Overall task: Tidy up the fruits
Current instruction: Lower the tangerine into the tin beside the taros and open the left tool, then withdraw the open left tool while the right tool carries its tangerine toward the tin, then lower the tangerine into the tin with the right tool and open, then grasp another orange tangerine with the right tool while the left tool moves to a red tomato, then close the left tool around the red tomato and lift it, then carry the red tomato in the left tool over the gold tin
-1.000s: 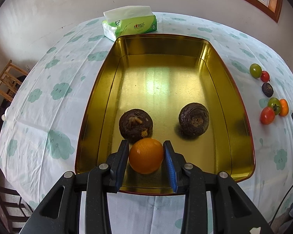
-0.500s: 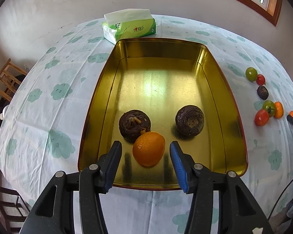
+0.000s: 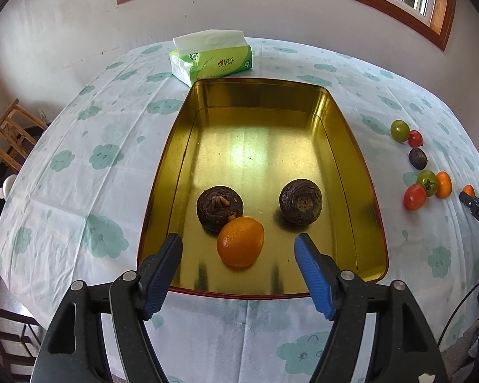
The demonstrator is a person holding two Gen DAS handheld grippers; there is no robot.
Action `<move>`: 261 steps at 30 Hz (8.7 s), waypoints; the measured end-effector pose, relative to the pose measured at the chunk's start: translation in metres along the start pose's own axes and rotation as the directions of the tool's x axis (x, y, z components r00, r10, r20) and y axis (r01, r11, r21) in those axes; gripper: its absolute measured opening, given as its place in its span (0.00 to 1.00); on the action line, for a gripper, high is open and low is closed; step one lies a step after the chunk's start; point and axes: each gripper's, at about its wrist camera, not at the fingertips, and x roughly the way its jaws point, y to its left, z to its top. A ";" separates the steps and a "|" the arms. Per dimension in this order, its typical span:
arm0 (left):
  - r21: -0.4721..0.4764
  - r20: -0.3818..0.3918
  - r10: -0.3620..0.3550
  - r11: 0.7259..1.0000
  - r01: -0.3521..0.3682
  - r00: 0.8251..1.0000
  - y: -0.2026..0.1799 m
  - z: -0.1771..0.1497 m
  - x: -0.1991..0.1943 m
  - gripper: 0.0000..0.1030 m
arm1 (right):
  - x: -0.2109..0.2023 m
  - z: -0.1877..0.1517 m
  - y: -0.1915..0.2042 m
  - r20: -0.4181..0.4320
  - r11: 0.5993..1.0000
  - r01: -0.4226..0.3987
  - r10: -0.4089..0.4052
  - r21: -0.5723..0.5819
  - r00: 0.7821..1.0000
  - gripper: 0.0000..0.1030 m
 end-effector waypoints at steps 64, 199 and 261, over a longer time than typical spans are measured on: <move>-0.246 0.071 0.108 0.965 -0.087 0.992 0.106 -0.033 -0.027 0.87 | -0.062 -0.015 0.303 -0.158 0.745 -0.456 0.439 -0.486 0.885 0.38; 0.221 -0.056 -0.232 0.946 0.239 0.971 -0.186 0.016 0.050 0.29 | 0.009 0.005 -0.013 0.006 0.995 -0.093 0.093 -0.042 0.996 0.41; -0.019 -0.058 -0.087 0.996 0.086 0.995 -0.032 0.002 0.026 0.30 | 0.009 0.006 -0.012 0.004 0.995 -0.081 0.081 -0.051 0.997 0.41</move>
